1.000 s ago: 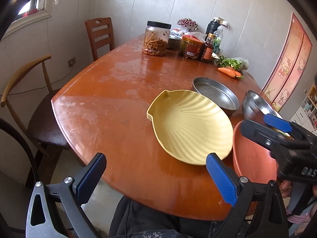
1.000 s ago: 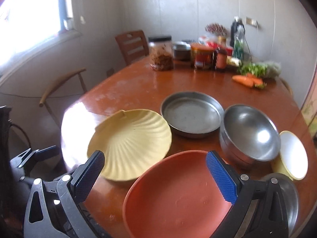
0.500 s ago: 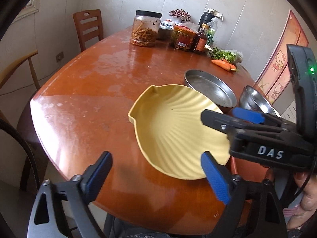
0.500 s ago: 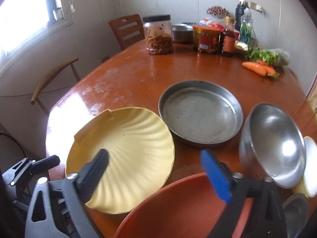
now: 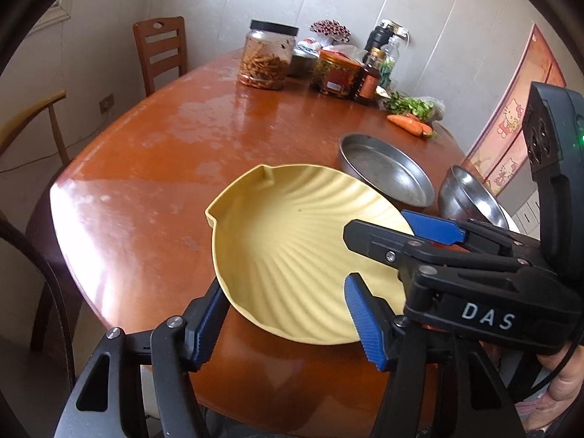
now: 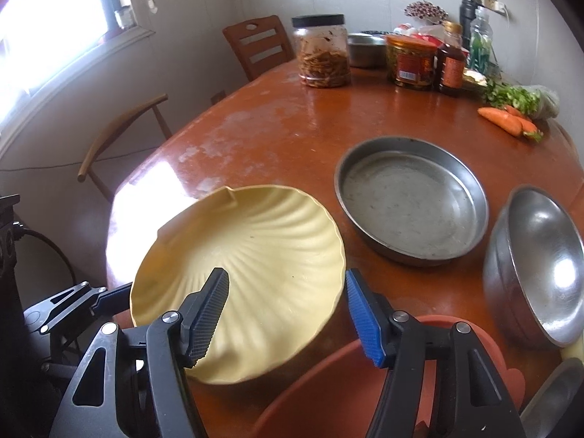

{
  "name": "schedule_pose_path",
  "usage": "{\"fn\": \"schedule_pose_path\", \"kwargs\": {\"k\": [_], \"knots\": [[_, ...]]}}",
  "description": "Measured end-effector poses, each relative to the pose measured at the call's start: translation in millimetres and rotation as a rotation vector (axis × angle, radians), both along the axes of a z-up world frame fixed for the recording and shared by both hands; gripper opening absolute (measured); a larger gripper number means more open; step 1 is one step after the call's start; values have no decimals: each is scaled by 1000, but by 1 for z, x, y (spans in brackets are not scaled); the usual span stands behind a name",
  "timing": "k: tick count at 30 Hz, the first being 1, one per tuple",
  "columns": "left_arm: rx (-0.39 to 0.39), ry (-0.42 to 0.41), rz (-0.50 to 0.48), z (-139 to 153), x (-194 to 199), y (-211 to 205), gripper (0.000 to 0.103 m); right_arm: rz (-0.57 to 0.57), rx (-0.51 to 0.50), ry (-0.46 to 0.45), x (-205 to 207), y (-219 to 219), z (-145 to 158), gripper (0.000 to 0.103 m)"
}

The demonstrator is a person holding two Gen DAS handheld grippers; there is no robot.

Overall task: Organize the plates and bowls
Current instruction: 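Carry the yellow shell plate toward the window-side table edge and release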

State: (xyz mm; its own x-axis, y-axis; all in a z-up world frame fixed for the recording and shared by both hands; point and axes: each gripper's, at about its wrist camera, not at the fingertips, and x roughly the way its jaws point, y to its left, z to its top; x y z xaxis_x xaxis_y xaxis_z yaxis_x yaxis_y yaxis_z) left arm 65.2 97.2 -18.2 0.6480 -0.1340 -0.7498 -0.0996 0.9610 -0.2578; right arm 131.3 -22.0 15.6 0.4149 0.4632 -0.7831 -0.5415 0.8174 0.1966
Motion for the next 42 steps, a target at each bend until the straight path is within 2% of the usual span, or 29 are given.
{"fn": "schedule_pose_path", "kwargs": {"k": [11,18,32,42], "knots": [[62,-31,82,12,5,46,64,25,86,-6,6,43,17,67],[108,-27,100,9,21,66,64,-7,139,50,22,65,5,67],[112,13,92,-11,45,78,64,-49,167,84,34,72,-8,67],[134,2,121,-5,40,83,65,-78,186,69,31,68,-2,67]]}}
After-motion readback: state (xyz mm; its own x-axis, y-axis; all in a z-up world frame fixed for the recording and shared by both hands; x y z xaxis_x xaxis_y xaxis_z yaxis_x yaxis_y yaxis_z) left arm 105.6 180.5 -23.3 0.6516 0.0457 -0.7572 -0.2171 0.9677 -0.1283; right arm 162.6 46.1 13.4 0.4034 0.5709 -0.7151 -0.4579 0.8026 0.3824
